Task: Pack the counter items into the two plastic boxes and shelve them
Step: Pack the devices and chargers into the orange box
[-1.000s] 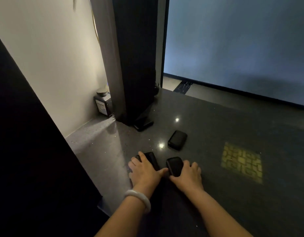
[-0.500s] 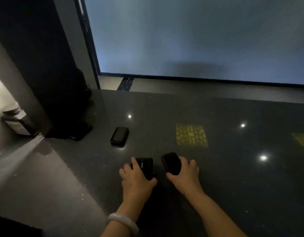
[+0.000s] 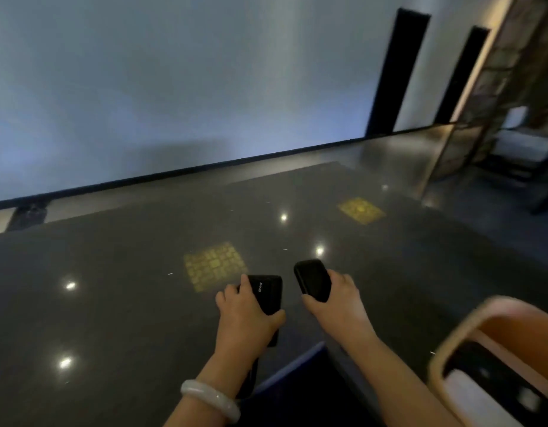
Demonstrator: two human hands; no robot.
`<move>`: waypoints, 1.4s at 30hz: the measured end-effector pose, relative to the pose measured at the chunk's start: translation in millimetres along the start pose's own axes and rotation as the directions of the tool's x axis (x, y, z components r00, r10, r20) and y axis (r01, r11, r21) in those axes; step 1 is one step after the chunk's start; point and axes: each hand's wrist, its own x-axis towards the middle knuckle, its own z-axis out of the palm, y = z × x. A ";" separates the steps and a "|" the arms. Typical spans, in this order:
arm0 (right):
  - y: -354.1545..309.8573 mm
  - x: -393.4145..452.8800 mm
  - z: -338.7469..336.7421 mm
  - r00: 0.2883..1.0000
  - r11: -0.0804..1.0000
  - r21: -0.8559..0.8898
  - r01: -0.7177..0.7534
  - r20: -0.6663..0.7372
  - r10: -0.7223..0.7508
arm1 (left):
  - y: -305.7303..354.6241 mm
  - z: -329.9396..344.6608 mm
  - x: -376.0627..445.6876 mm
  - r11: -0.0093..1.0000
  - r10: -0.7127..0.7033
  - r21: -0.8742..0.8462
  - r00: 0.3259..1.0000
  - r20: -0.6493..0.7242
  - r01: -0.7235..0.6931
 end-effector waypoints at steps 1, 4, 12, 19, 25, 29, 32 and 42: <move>15.9 -2.4 -22.5 0.999 1.000 -0.003 -0.015 -0.041 0.015 | 20.7 14.3 -4.0 0.999 0.040 -0.012 0.999 0.028 -0.040; 61.0 -13.4 -83.0 0.986 0.997 -0.010 -0.081 -0.146 0.079 | 75.2 53.5 -17.8 0.980 0.192 -0.066 0.979 0.072 -0.188; 161.8 -56.7 -164.5 0.904 0.952 0.007 -0.305 -0.313 0.291 | 174.9 123.9 -47.7 0.877 0.481 -0.095 0.849 0.221 -0.472; 209.4 -77.9 -197.3 0.800 0.886 0.189 -0.423 -0.381 0.463 | 219.0 165.4 -51.6 0.804 0.574 -0.107 0.718 0.394 -0.585; 224.2 -67.2 -204.7 0.813 0.879 0.168 -0.446 -0.333 0.477 | 228.1 184.1 -36.1 0.746 0.618 -0.109 0.622 0.482 -0.657; 232.5 -59.5 -195.5 0.775 0.841 0.174 -0.512 -0.330 0.540 | 228.3 188.2 -25.0 0.712 0.644 -0.123 0.574 0.505 -0.691; 240.7 -57.4 -188.2 0.746 0.817 0.247 -0.521 -0.334 0.577 | 226.9 191.2 -22.2 0.697 0.659 -0.135 0.554 0.508 -0.705; 251.0 -56.9 -178.1 0.750 0.791 0.317 -0.523 -0.270 0.604 | 225.1 193.9 -20.1 0.656 0.695 -0.159 0.510 0.506 -0.738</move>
